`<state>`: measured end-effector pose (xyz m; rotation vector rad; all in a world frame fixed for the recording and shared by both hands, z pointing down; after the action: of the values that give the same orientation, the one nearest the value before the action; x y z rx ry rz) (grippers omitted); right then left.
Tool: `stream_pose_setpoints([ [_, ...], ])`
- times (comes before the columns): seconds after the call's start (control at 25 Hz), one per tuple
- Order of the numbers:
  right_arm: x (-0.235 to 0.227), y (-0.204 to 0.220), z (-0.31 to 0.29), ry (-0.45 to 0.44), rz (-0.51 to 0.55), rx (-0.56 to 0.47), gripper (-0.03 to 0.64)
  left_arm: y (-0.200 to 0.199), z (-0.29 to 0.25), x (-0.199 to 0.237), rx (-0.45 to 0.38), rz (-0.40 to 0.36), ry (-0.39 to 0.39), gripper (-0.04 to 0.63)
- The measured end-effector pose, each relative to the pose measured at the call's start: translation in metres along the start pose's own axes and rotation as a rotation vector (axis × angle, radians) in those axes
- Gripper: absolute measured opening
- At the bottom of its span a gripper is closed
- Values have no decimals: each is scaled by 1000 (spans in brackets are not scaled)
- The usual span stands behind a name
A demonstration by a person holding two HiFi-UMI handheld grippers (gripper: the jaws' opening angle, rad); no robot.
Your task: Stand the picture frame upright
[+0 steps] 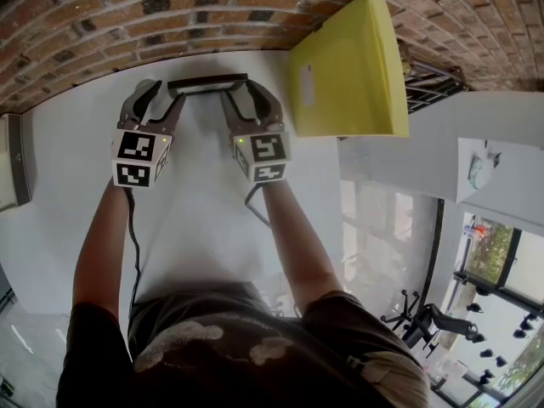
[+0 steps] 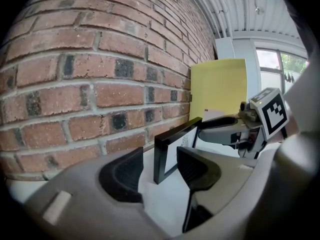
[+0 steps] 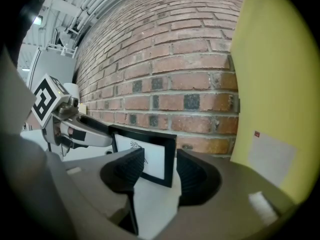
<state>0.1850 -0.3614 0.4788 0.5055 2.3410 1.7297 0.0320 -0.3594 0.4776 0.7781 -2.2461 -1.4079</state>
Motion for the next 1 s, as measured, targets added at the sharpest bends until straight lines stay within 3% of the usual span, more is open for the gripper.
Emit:
stream_pose_setpoints([
  [0.48, 5, 2, 40, 62, -2, 11, 206, 24, 42, -18, 35, 58, 15, 293],
  [0.68, 17, -5, 76, 120, -35, 2, 206, 29, 87, -28, -5, 91, 13, 293],
  [1.0, 60, -30, 138, 219, -47, -12, 201, 21, 164, -30, -96, 72, 43, 275],
])
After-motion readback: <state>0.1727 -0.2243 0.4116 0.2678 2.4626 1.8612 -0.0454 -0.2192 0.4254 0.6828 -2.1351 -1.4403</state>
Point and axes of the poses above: the fingertips, and each gripper's own axes: z backward along the fingers, x to its left, y out of its underside, the point moved 3 cm from there along z, backward along the fingers, and after that the axes turned 7 degrees about y, right-handed, at the moved point
